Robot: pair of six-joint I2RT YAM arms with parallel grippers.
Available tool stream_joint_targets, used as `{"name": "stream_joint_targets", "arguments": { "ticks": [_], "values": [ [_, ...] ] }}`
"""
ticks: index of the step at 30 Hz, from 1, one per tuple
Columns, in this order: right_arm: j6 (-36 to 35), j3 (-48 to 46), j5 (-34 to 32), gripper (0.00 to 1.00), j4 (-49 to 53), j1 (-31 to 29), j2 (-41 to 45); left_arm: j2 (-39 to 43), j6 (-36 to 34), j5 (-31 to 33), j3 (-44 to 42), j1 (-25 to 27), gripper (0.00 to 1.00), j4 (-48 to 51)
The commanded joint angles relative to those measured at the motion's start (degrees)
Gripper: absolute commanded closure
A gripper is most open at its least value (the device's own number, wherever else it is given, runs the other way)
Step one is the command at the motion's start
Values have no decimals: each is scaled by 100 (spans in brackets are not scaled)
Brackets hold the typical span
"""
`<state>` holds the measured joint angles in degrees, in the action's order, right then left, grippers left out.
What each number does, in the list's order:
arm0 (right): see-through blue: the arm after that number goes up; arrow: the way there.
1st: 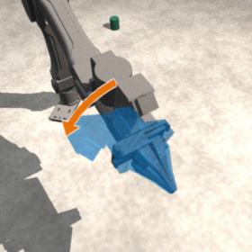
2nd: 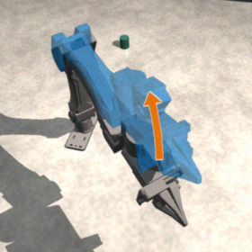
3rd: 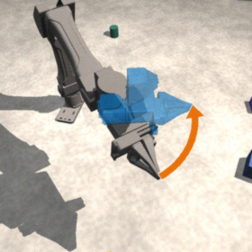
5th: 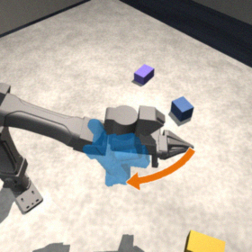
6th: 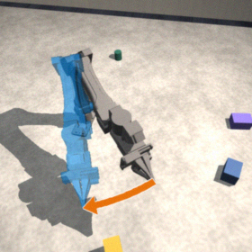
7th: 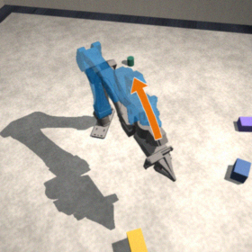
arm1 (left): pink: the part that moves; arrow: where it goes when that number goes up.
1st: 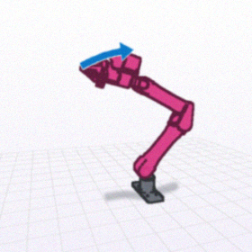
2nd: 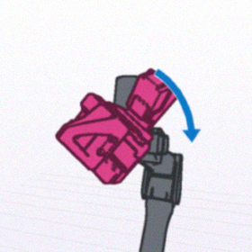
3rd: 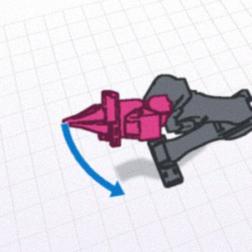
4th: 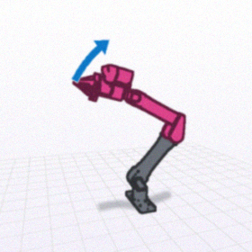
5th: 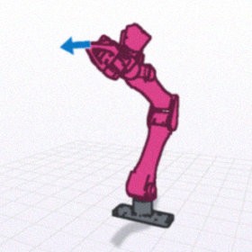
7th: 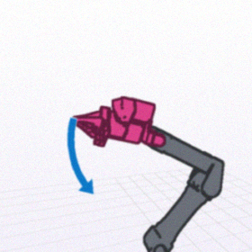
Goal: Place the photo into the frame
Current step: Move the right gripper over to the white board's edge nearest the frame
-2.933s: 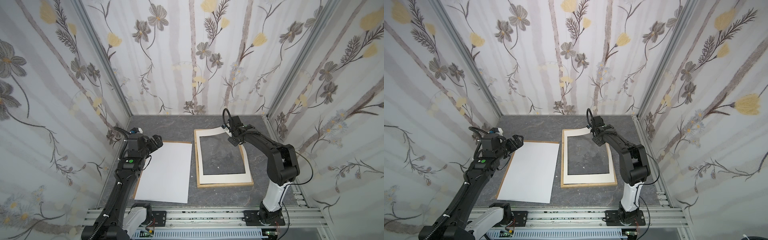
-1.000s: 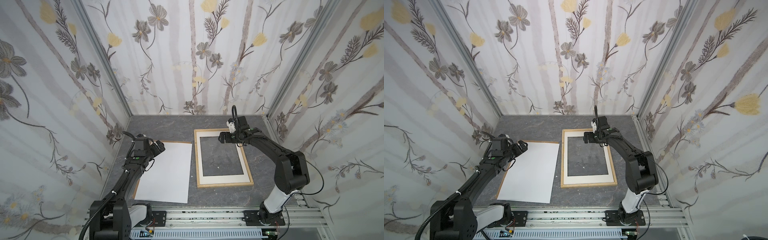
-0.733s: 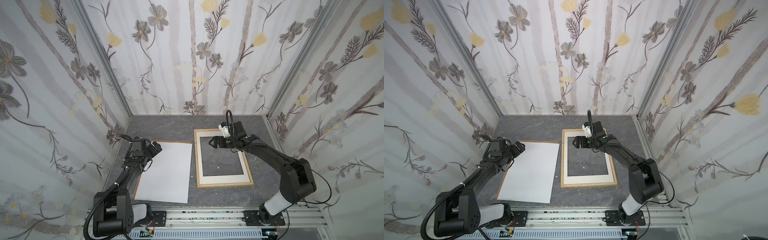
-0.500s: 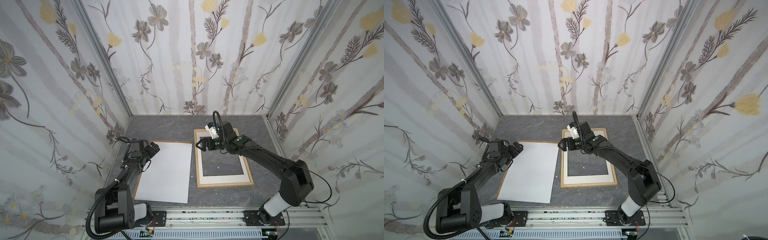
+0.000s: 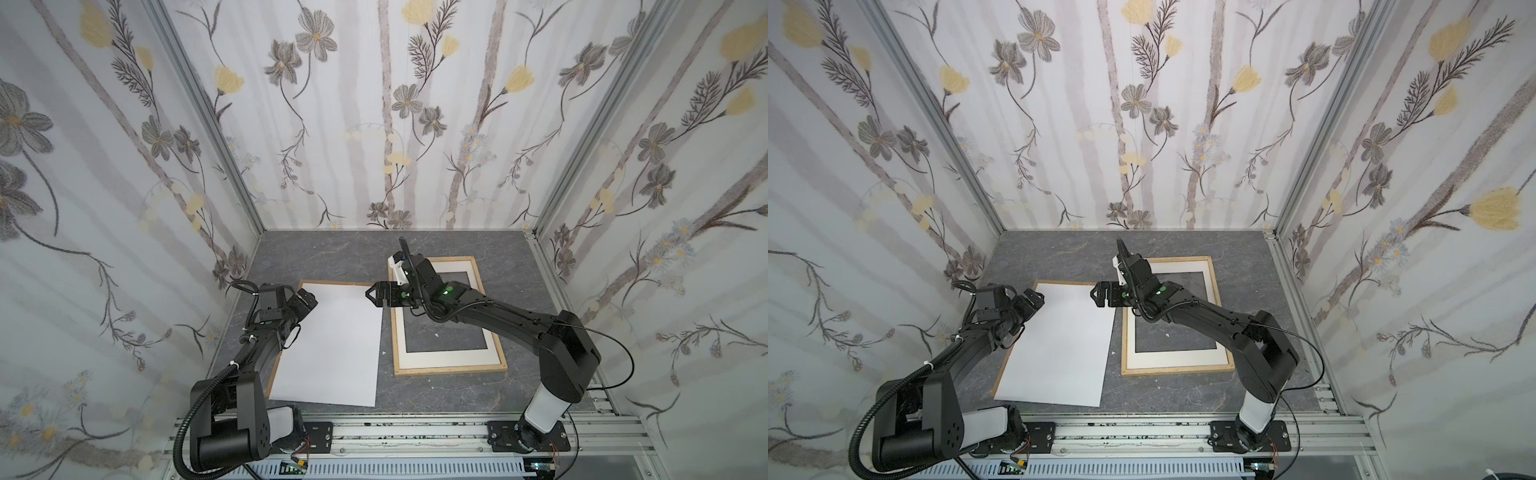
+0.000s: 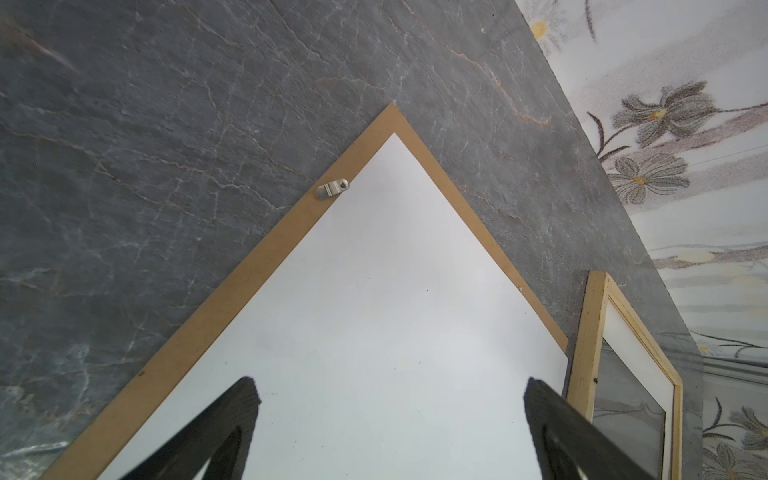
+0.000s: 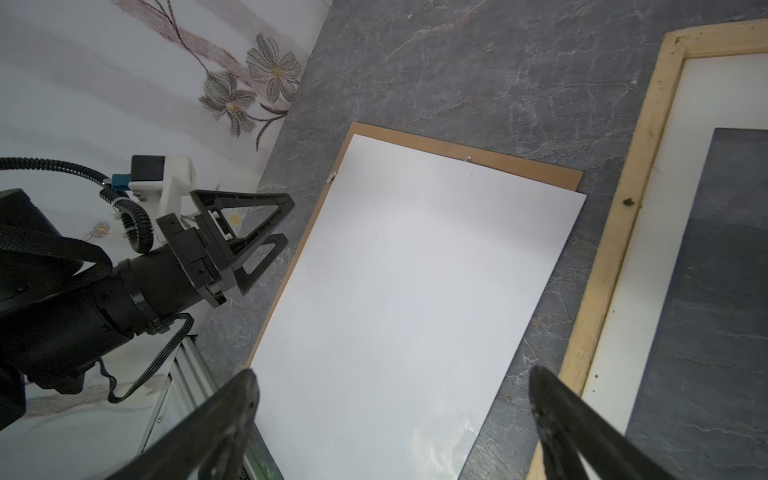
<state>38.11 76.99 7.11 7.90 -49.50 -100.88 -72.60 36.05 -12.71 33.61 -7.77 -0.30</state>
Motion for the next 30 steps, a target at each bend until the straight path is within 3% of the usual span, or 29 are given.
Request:
{"name": "stream_joint_targets", "arguments": {
  "ticks": [1, 2, 3, 5, 6, 14, 30],
  "values": [
    [449, -43, 728, 0, 97, 427, -300, 24, 69, -43, -47, -20, 0, -243],
    [723, -460, 1497, 0, -748, 558, -282, 26, 62, -47, -54, -21, 0, -234],
    [892, -857, 1477, 0, -1418, 525, -144, 22, 51, -36, -62, -22, 0, -218],
    [529, -419, 582, 0, -538, 292, -160, 196, 26, 7, -92, -17, 0, -183],
    [435, -138, 531, 0, -239, 73, -280, 219, 25, 30, -111, -25, 0, -181],
    [938, 169, 1107, 7, -212, -50, -956, 158, 7, 215, -161, -32, 0, -212],
    [1439, 677, 520, 15, 889, 23, -1773, -276, 51, 242, -211, -40, 0, -522]
  ]
}}
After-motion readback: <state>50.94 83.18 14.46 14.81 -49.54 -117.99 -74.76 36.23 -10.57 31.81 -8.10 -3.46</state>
